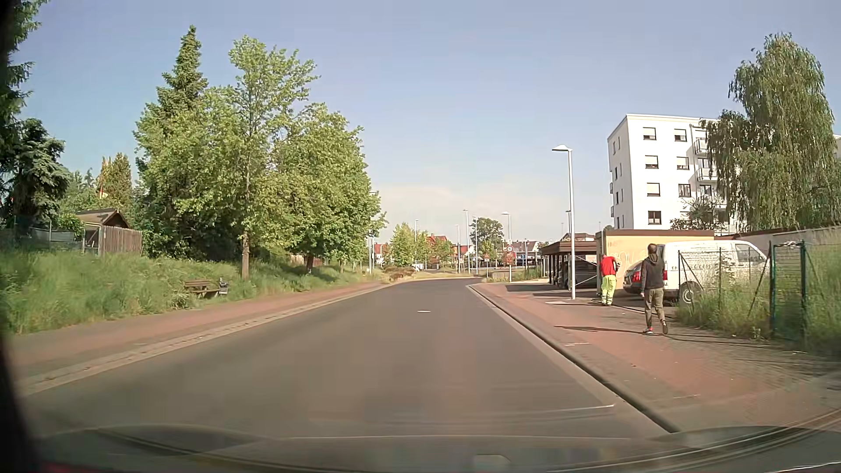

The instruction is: Follow the waypoints while adhering to traffic rules and regulations

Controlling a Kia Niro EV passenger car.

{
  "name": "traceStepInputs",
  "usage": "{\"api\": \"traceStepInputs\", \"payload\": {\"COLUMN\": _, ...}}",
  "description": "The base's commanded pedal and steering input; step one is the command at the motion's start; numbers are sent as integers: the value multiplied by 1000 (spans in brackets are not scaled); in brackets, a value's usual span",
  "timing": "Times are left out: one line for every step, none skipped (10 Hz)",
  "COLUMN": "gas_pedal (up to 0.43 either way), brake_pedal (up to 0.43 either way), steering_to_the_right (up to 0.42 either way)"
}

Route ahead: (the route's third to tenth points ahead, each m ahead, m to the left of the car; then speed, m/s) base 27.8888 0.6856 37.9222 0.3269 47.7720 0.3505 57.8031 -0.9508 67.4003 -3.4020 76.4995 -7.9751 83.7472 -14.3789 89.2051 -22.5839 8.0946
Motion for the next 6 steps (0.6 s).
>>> {"api": "traceStepInputs", "payload": {"gas_pedal": 20, "brake_pedal": 12, "steering_to_the_right": 5}}
{"api": "traceStepInputs", "payload": {"gas_pedal": 20, "brake_pedal": 12, "steering_to_the_right": 5}}
{"api": "traceStepInputs", "payload": {"gas_pedal": 20, "brake_pedal": 12, "steering_to_the_right": 5}}
{"api": "traceStepInputs", "payload": {"gas_pedal": 20, "brake_pedal": 12, "steering_to_the_right": 5}}
{"api": "traceStepInputs", "payload": {"gas_pedal": 20, "brake_pedal": 12, "steering_to_the_right": 5}}
{"api": "traceStepInputs", "payload": {"gas_pedal": 20, "brake_pedal": 12, "steering_to_the_right": 5}}
